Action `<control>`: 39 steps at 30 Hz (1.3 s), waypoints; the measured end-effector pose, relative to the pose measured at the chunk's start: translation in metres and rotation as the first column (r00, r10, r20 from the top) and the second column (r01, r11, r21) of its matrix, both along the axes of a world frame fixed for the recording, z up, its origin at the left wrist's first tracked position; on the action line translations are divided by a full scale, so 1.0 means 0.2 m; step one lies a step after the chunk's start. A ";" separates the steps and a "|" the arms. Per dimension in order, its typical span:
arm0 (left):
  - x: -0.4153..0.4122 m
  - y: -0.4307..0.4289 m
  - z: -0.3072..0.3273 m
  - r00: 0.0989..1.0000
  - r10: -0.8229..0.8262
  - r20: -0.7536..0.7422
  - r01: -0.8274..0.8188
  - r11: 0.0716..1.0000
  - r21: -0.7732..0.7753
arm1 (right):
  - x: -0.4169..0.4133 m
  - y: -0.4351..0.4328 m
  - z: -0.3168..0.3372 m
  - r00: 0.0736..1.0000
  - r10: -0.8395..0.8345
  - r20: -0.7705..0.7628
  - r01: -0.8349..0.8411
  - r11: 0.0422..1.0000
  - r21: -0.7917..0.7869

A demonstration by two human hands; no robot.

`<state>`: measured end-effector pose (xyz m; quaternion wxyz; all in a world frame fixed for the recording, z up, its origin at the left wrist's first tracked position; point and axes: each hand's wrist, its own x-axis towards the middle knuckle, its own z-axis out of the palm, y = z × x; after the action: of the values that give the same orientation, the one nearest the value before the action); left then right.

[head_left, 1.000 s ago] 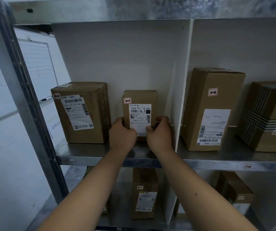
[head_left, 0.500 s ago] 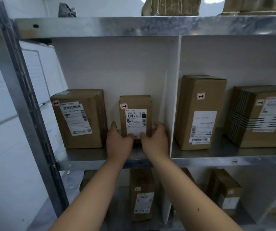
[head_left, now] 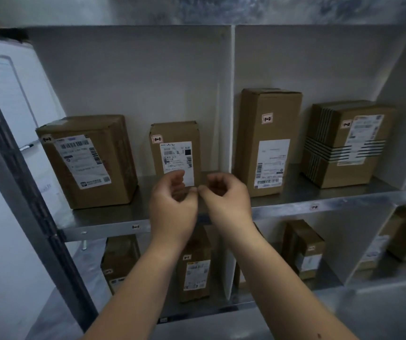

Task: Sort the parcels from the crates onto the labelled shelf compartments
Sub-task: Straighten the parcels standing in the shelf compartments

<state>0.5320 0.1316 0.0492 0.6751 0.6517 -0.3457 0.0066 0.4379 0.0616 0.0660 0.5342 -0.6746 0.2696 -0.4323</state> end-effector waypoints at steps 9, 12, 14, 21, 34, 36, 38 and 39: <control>-0.39 -0.24 0.02 0.997 -0.080 -0.021 0.080 0.997 0.009 | -0.44 -0.35 -0.02 0.989 -0.082 0.127 0.079 0.997 0.025; -0.51 -0.39 0.01 0.995 -0.085 -0.045 0.088 0.994 0.062 | -0.56 -0.57 -0.04 0.986 -0.122 0.116 0.117 0.992 0.055; -0.57 -0.49 0.02 0.997 -0.063 -0.054 0.069 0.993 0.099 | -0.62 -0.71 -0.05 0.988 -0.127 0.086 0.123 0.991 0.047; -0.58 -0.75 -0.02 0.978 0.208 -0.015 -0.199 0.954 0.224 | -0.59 -1.00 -0.08 0.988 -0.012 -0.157 0.006 0.999 -0.038; -0.46 -0.84 -0.07 0.973 0.201 0.111 -0.223 0.942 0.251 | -0.44 -1.03 -0.14 0.998 0.026 -0.064 -0.039 0.980 -0.196; -0.43 -0.85 -0.07 0.972 0.191 0.136 -0.221 0.940 0.260 | -0.42 -1.05 -0.14 0.997 -0.001 -0.083 -0.017 0.976 -0.218; -0.41 -0.87 -0.07 0.969 0.196 0.148 -0.230 0.936 0.266 | -0.39 -1.07 -0.13 0.994 -0.020 -0.103 -0.004 0.974 -0.226; -0.40 -0.88 -0.07 0.967 0.200 0.158 -0.237 0.934 0.266 | -0.38 -1.08 -0.13 0.993 -0.029 -0.111 0.003 0.973 -0.229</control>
<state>0.4519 -0.0444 0.0358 0.5464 0.7741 -0.3111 0.0742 0.3622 -0.1537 0.0401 0.4333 -0.7529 0.2536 -0.4255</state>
